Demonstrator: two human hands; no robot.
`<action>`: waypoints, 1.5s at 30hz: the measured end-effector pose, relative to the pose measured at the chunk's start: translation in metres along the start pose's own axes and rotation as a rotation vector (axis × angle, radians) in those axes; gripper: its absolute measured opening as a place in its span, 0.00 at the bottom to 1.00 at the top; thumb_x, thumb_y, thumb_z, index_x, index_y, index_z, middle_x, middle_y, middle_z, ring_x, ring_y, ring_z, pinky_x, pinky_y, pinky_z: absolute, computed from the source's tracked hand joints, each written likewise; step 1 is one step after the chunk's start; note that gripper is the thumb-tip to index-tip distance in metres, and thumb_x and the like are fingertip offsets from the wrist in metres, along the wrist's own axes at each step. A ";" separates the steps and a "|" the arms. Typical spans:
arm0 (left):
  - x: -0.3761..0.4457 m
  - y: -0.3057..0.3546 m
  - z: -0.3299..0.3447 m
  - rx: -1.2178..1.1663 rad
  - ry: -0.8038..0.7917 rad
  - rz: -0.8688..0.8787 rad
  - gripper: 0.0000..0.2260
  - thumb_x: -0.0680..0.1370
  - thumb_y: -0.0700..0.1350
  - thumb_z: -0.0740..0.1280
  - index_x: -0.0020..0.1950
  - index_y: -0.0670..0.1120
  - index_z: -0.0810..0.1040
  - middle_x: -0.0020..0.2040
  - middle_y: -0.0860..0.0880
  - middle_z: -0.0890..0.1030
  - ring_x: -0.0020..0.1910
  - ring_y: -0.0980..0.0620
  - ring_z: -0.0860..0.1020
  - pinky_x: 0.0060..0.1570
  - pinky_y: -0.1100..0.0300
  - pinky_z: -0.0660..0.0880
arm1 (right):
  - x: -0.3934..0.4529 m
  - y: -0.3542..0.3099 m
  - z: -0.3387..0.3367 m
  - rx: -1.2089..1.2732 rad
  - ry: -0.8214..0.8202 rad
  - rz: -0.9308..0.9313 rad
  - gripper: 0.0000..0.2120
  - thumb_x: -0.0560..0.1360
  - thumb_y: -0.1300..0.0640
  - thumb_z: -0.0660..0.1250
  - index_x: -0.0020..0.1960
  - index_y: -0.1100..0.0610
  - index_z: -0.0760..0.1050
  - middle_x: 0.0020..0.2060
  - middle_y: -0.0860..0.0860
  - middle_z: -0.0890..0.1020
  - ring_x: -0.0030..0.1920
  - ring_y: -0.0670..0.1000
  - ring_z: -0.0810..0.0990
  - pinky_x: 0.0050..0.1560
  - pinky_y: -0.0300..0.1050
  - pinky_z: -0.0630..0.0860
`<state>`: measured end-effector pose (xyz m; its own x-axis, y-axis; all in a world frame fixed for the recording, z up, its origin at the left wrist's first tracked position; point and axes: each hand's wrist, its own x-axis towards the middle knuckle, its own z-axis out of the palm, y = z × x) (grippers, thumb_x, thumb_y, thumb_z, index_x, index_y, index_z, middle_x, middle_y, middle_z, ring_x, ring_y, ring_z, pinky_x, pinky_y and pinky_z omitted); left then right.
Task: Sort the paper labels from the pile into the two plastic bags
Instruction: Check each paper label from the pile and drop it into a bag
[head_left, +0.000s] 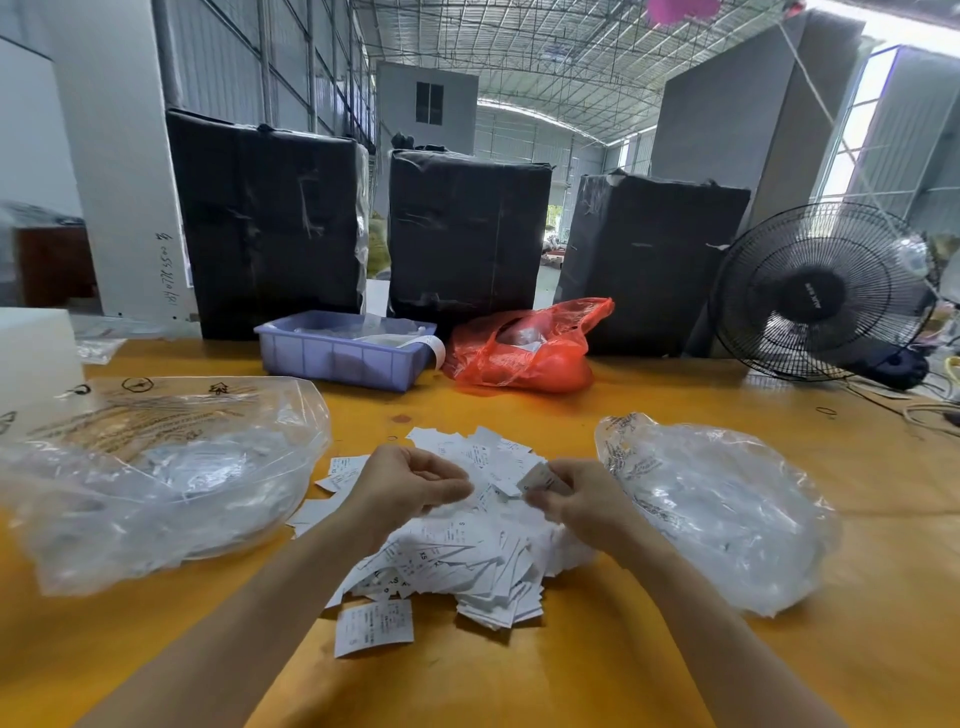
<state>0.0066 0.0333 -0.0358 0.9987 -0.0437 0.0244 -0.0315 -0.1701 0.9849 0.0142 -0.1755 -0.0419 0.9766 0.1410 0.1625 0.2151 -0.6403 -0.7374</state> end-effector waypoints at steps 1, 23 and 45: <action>-0.001 0.000 0.001 0.006 0.009 0.001 0.06 0.65 0.38 0.78 0.38 0.43 0.83 0.33 0.47 0.82 0.32 0.53 0.76 0.29 0.66 0.74 | -0.002 -0.003 0.000 0.080 0.006 -0.022 0.05 0.76 0.61 0.67 0.46 0.63 0.77 0.38 0.54 0.78 0.32 0.46 0.77 0.38 0.44 0.75; -0.007 0.007 0.005 -0.081 -0.115 -0.045 0.06 0.70 0.41 0.74 0.43 0.38 0.84 0.30 0.50 0.82 0.24 0.60 0.73 0.28 0.67 0.70 | -0.012 -0.025 0.002 0.485 0.128 -0.210 0.04 0.73 0.68 0.69 0.44 0.62 0.76 0.33 0.54 0.81 0.27 0.44 0.78 0.29 0.35 0.74; -0.009 0.011 0.004 -0.255 -0.213 -0.164 0.03 0.71 0.36 0.72 0.43 0.41 0.84 0.32 0.46 0.82 0.28 0.58 0.77 0.25 0.68 0.70 | -0.015 -0.029 0.003 0.491 0.157 -0.255 0.05 0.72 0.69 0.69 0.43 0.61 0.77 0.39 0.59 0.81 0.29 0.47 0.79 0.32 0.36 0.77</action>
<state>-0.0025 0.0281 -0.0260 0.9583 -0.2448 -0.1475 0.1662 0.0574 0.9844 -0.0064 -0.1563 -0.0249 0.8903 0.1071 0.4427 0.4551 -0.1697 -0.8741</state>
